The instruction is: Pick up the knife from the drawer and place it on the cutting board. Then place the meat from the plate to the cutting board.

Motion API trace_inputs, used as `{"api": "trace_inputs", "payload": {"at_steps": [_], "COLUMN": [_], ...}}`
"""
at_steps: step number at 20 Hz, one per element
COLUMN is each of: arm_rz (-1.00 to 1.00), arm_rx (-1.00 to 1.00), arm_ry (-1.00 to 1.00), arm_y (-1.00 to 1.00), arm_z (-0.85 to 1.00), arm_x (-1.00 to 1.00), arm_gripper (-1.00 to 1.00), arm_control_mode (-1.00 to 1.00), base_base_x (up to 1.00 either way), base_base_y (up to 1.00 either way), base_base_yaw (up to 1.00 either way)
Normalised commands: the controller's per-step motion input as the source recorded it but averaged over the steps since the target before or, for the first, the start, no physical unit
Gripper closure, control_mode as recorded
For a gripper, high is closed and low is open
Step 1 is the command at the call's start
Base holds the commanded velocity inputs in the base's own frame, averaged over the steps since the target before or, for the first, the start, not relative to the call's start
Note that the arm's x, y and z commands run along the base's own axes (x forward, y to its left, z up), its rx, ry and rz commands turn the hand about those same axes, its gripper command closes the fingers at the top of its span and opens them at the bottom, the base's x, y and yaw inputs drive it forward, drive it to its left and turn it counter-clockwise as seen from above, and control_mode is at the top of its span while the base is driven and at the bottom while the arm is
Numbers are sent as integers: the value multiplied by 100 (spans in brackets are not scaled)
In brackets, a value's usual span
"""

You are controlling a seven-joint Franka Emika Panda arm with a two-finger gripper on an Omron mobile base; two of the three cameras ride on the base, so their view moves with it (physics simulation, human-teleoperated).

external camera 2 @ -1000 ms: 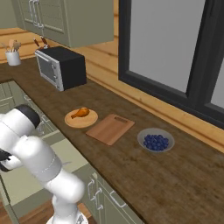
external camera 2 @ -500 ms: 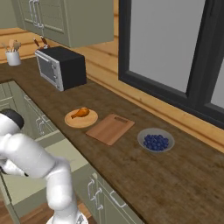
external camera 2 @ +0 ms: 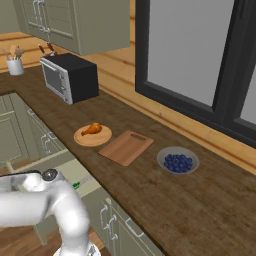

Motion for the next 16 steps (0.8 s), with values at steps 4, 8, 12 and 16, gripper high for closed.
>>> {"api": "trace_inputs", "payload": {"at_steps": [4, 8, 12, 16], "arm_rz": [10, 16, 7, 0], "arm_rx": [4, 2, 1, 2], "arm_ry": [74, 77, 40, -15], "arm_y": [67, 77, 61, 9], "arm_z": [50, 97, 98, 100], "arm_x": [-35, -12, -17, -67], "arm_gripper": [100, 100, 100, 100], "arm_control_mode": [-100, -100, -100, -100], "base_base_x": [0, 0, 0, 0], "base_base_y": [0, 0, 0, 0], "base_base_yaw": [0, 0, 0, 0]}}
